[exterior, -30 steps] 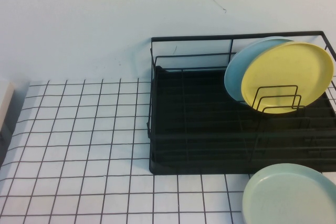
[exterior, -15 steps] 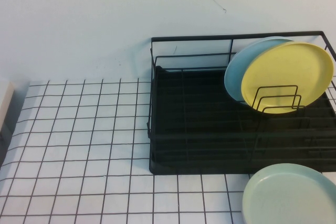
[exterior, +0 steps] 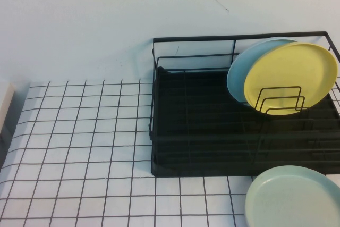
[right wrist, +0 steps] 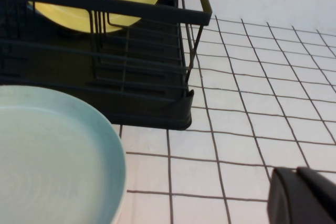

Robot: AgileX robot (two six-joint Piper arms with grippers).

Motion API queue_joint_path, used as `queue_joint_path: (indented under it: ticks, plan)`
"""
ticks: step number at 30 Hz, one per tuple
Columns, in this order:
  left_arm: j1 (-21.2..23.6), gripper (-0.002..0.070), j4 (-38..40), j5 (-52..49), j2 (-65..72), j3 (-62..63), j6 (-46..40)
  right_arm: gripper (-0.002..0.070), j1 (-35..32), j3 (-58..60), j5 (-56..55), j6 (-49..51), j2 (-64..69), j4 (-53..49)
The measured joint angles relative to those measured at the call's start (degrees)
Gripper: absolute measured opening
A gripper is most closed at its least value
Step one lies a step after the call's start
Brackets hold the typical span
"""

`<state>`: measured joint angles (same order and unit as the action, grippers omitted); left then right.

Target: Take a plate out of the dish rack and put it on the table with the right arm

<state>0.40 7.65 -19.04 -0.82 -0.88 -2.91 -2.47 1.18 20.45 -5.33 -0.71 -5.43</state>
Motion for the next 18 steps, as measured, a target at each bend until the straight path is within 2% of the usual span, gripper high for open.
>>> queue_joint_path:
  ticks: [18]
  plan:
    - [0.0, -0.0003, -0.1, 0.0, 0.0, 0.0, 0.6, -0.0003, 0.0, 0.0, 0.0, 0.0, 0.0, 0.0]
